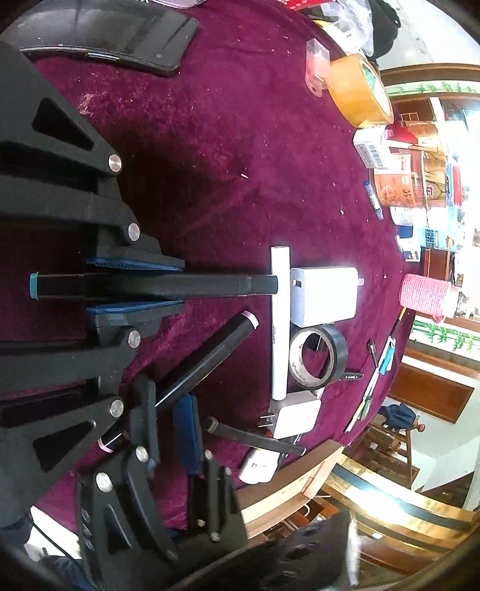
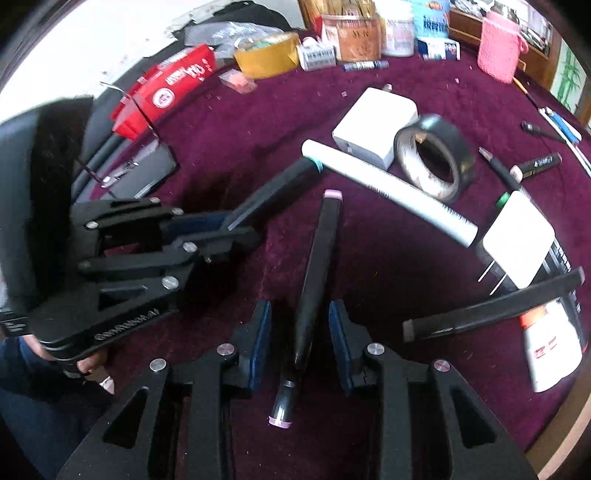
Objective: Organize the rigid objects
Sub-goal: 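Carry both markers into the cardboard tray and open both tools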
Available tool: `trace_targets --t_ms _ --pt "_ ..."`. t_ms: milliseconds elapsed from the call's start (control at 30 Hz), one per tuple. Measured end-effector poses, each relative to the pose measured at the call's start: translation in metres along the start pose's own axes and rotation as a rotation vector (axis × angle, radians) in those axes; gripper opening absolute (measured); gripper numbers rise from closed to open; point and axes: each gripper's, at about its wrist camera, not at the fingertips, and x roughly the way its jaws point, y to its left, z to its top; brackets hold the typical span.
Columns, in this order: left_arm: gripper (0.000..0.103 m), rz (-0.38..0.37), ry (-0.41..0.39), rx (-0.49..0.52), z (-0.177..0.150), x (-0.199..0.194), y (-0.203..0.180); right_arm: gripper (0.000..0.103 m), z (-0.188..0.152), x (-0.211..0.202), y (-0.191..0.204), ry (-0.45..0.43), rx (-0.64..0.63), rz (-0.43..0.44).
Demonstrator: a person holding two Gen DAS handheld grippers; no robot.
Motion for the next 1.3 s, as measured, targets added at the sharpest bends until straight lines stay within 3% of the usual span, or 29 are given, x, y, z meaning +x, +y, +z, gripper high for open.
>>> trace_targets --t_ms 33,67,400,633,767,1000,1300 --pt "0.012 0.002 -0.001 -0.001 0.0 0.0 0.0 0.016 -0.001 0.001 0.002 -0.002 0.001 -0.025" --pt "0.012 0.004 -0.002 0.0 0.0 -0.001 0.0 0.013 -0.003 0.001 0.005 -0.009 0.006 -0.049" --pt "0.012 -0.007 -0.054 0.02 0.002 -0.02 -0.012 0.013 -0.03 -0.046 -0.012 -0.188 0.153 0.027" --pt "0.012 -0.054 -0.096 0.072 0.028 -0.041 -0.044 0.013 -0.068 -0.105 -0.074 -0.378 0.39 0.038" --pt "0.012 -0.11 -0.104 0.111 0.049 -0.044 -0.076 0.013 -0.092 -0.141 -0.115 -0.467 0.509 0.021" --pt "0.012 -0.208 -0.056 0.176 0.091 -0.016 -0.15 0.013 -0.121 -0.173 -0.179 -0.558 0.675 -0.008" --pt "0.012 -0.343 0.078 0.176 0.139 0.062 -0.25 0.013 -0.127 -0.175 -0.269 -0.539 0.853 -0.022"
